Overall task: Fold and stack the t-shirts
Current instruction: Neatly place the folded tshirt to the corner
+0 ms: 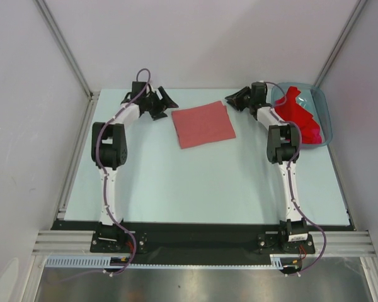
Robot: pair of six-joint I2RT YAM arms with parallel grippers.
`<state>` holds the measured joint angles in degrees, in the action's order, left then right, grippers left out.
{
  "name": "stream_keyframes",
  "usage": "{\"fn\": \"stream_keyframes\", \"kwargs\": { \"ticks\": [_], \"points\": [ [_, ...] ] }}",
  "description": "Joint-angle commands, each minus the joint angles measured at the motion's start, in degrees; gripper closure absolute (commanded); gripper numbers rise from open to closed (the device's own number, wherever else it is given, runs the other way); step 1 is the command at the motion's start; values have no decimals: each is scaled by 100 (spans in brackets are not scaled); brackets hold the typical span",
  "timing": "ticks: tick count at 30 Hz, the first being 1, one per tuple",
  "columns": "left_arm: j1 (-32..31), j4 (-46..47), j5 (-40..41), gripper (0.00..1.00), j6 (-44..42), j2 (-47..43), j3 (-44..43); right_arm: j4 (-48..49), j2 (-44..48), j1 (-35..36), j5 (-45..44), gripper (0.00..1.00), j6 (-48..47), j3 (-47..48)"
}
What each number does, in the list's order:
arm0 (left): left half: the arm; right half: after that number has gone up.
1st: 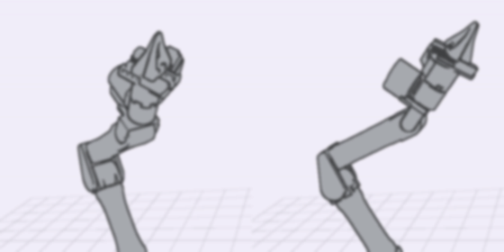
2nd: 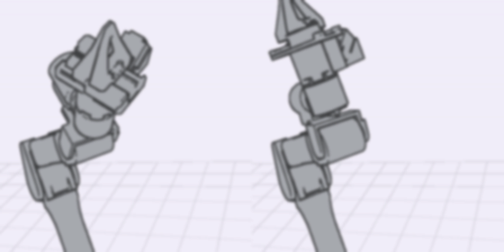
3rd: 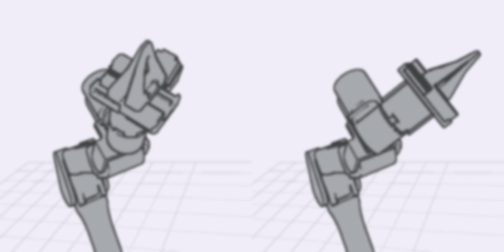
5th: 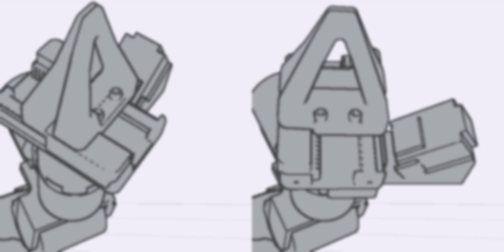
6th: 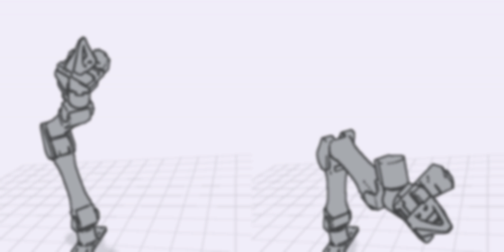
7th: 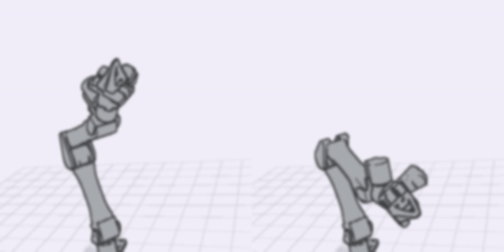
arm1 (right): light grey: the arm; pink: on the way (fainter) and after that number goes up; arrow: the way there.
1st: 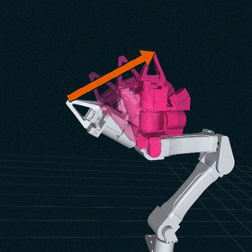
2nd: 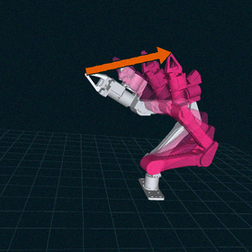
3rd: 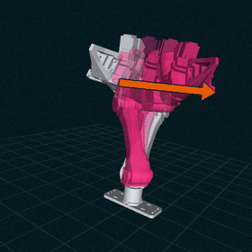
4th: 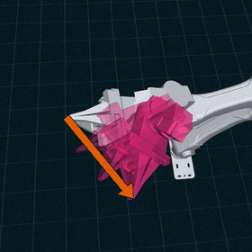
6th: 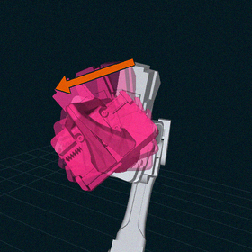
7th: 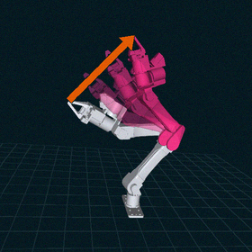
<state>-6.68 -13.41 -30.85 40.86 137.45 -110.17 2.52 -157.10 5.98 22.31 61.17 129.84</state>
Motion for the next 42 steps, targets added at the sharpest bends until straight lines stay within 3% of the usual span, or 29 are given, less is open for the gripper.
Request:
{"fn": "stream_keyframes", "kwargs": {
  "ticks": [1, 6, 9, 13, 21, 30, 42],
  "points": [
    [0, -1084, 1370, 13, -1264, -990, 74, -1033, 1109, 52, 432, 64, -640, 411],
    [-114, -1691, 2135, 15, -1528, -913, 22, -2209, 2181, 114, 652, 55, -1737, -184],
    [-228, -1770, 2162, 22, -1450, -720, -110, -2572, 3042, 88, 749, 52, -2264, -835],
    [-325, -1586, 2153, 23, -1204, -605, -66, -2424, 4299, -35, 907, 51, -2504, -2555],
    [-431, -1392, 1916, 19, -659, -377, 119, -2029, 6004, -114, 1171, 50, -2241, -4229],
    [-589, -1340, 1934, 26, -316, -113, 171, -2002, 6516, -211, 1267, 50, -2241, -4800],
    [-651, -1998, 1740, 34, -140, 519, -496, -1633, 6613, -299, 1399, 50, -2039, -5074]
  ]
}}
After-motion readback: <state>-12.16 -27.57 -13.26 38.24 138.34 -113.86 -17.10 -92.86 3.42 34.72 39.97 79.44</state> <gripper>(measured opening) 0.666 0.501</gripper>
